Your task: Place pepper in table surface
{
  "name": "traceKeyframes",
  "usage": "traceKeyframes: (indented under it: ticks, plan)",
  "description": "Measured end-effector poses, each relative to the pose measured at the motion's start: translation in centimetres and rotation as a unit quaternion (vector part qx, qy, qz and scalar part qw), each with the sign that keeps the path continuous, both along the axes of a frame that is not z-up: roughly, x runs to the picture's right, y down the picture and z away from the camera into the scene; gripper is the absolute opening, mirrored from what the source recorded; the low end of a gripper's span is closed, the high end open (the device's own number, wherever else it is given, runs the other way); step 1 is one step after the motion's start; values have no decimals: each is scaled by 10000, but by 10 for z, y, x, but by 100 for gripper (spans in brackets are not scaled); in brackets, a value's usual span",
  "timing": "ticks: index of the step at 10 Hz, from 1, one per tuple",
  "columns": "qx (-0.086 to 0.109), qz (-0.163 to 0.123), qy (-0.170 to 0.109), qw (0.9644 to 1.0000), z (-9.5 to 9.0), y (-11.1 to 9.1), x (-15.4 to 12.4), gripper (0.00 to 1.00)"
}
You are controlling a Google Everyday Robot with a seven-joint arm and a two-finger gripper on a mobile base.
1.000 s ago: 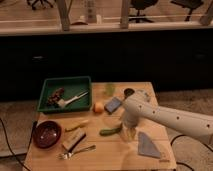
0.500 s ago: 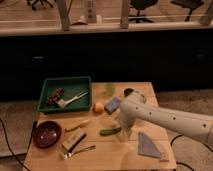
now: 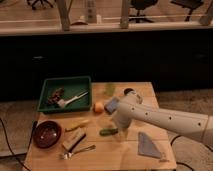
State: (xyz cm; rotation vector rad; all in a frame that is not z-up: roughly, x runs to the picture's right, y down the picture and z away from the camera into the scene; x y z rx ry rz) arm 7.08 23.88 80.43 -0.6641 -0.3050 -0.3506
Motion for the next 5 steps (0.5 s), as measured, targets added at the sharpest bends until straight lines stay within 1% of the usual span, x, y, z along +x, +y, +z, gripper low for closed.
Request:
traceKeyframes:
  ticks: [1,2,3,4,5]
  plan:
    - [-1,-2,-4,10000,0,0,0,62]
    - [-88,-39,-133,9999,7,6,-7,31]
    - [-120,-63,-160,9998,8,8,-8,21]
    - [-141,-66,-169,9997,9,9,-7,9]
    - [-144,-70,-175,9997,10,10,-7,4]
